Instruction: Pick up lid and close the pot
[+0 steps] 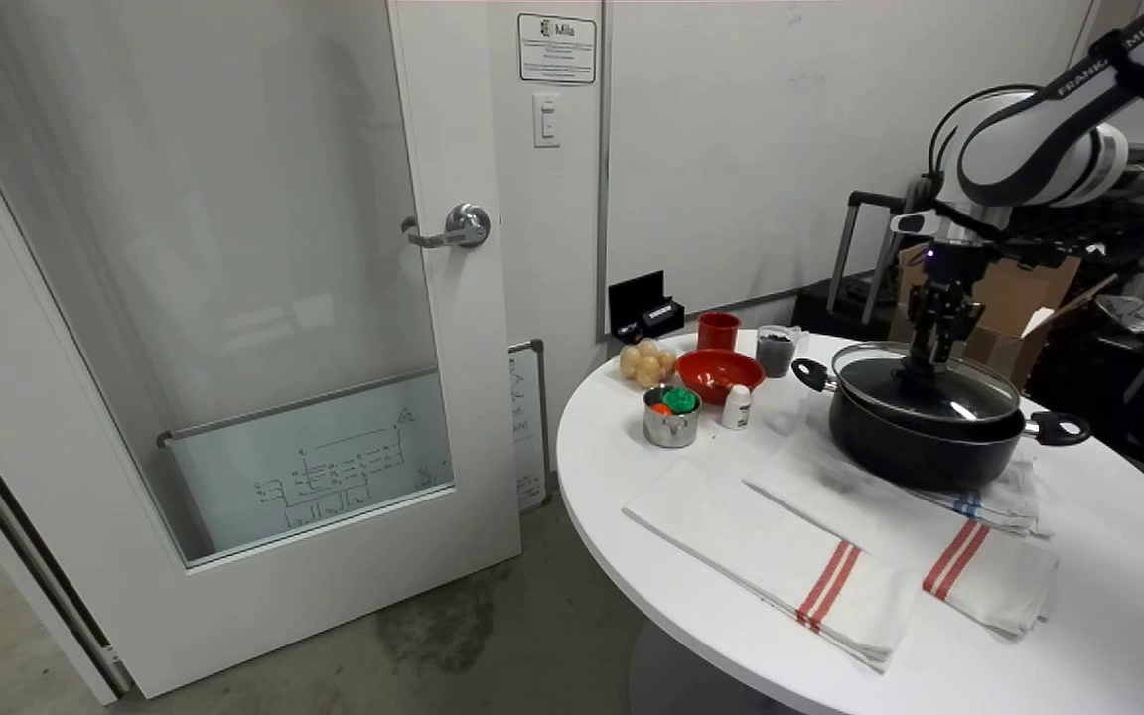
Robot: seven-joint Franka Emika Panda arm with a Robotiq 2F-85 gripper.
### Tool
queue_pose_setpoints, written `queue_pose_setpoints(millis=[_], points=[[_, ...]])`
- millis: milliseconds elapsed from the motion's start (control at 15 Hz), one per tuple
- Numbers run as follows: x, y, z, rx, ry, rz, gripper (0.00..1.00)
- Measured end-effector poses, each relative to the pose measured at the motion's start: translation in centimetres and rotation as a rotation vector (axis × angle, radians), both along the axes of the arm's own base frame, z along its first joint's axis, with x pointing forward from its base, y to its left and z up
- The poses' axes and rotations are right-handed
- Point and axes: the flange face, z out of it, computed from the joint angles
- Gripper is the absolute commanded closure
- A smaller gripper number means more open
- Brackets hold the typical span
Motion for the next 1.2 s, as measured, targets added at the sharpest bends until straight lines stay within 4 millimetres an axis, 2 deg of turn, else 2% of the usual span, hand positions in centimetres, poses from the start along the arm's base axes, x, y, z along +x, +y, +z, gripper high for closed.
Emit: queue_pose_setpoints(millis=[1200], points=[[-1.4, 1.0, -0.7, 0.022, 0.012, -0.009, 0.75]])
